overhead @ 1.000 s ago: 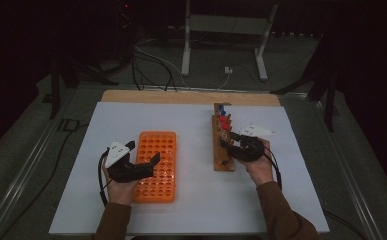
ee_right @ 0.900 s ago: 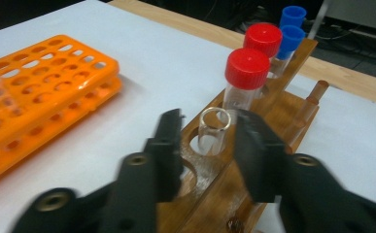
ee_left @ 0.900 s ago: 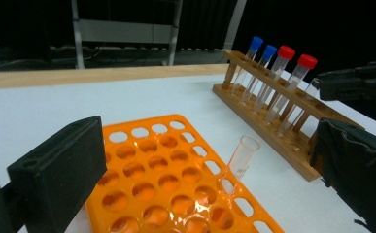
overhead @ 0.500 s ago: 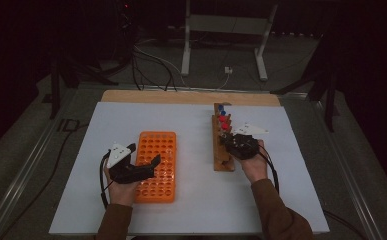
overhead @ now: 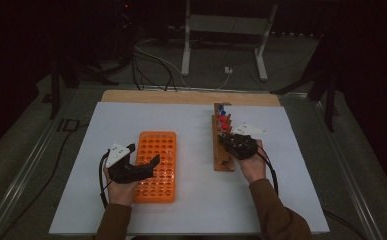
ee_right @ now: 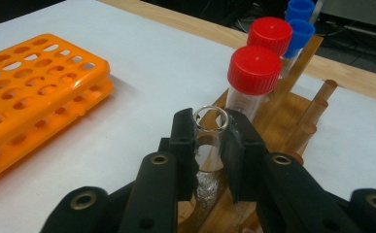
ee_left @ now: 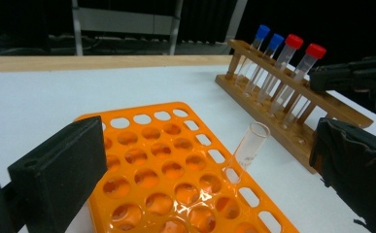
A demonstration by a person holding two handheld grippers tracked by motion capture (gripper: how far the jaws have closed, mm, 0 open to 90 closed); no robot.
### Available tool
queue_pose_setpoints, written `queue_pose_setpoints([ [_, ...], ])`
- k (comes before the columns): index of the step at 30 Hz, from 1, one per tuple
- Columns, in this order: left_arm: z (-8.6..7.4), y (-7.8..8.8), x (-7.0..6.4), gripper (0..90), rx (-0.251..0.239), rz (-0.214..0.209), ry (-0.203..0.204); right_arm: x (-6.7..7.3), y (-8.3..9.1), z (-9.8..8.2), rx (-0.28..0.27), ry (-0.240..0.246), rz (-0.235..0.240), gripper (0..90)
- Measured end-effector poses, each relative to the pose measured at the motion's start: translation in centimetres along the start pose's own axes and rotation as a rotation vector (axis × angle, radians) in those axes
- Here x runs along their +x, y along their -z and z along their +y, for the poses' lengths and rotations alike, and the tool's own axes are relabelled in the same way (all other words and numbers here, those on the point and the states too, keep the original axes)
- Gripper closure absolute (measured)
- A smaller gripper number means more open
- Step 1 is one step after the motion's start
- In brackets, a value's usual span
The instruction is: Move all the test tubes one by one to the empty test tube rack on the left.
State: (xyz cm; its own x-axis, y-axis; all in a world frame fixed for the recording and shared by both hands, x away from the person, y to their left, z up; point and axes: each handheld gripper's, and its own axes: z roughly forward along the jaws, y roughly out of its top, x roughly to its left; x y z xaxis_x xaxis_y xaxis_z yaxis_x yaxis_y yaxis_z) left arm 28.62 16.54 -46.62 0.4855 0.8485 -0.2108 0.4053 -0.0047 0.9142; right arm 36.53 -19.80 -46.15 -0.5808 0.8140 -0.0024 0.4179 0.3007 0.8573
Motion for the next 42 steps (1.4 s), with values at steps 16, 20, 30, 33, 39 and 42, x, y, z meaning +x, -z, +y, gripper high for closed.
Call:
queue_pose_setpoints([
  [16, 0.3, 0.5, 0.4, 0.7, -0.022, 0.02, -0.003, 0.0, 2.5, 1.8, -0.067, 0.002, -0.008, 76.7],
  [20, 0.3, 0.5, 0.5, 0.7, -0.021, 0.023, -0.006, -0.1, 3.1, 2.2, -0.084, 0.006, -0.009, 76.7],
  [30, 0.2, 0.4, 0.4, 0.7, -0.016, 0.024, -0.008, 0.2, 4.9, 3.4, -0.131, 0.022, -0.008, 76.7],
  [33, 0.2, 0.4, 0.4, 0.7, -0.017, 0.024, -0.007, 0.3, 5.2, 3.7, -0.142, 0.027, -0.004, 76.8],
  [39, 0.2, 0.4, 0.5, 0.7, -0.015, 0.024, -0.004, 0.6, 5.5, 3.8, -0.144, 0.03, 0.012, 76.7],
  [42, 0.2, 0.4, 0.5, 0.7, -0.015, 0.025, -0.006, 0.7, 5.5, 3.8, -0.144, 0.031, 0.021, 76.7],
])
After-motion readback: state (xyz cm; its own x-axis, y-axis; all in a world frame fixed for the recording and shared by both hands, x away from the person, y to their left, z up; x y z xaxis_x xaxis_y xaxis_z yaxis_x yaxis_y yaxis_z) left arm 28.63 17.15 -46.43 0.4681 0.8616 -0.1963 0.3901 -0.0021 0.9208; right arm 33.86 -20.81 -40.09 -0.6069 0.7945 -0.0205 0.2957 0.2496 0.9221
